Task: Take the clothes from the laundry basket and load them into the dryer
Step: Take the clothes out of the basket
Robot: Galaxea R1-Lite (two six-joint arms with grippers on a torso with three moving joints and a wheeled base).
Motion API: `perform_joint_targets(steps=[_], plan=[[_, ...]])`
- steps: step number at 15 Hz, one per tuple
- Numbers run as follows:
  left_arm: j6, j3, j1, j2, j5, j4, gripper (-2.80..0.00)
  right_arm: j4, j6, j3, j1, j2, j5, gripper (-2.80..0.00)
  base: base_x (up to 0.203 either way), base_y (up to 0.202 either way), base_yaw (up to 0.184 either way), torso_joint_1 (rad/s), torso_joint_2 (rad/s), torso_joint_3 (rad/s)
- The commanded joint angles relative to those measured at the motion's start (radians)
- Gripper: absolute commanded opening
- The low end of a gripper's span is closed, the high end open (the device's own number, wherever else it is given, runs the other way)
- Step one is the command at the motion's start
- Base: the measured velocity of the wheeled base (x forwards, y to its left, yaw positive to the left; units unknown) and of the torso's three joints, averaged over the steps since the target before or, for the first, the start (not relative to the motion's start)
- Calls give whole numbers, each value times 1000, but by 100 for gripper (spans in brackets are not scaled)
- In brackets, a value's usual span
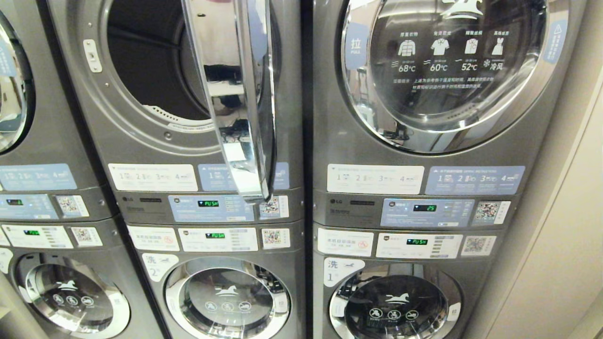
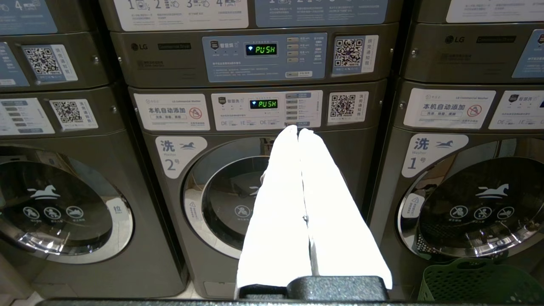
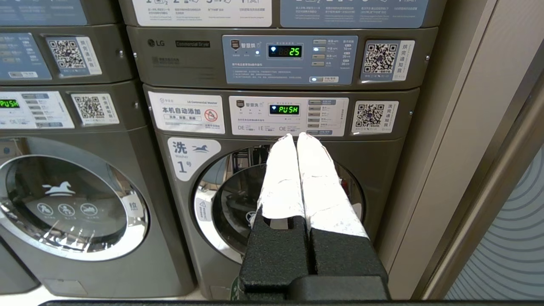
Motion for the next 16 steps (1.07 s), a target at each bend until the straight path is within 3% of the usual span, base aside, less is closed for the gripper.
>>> perform_joint_targets(steps=[1, 16], plan=[[1, 2, 1, 0, 0, 0, -280, 0, 0, 0, 0, 0, 0, -280, 0, 0, 0, -61, 136, 69], [1, 2, 1, 0, 1, 0, -280, -1, 0, 0, 0, 0, 0, -280, 0, 0, 0, -54, 120, 62]])
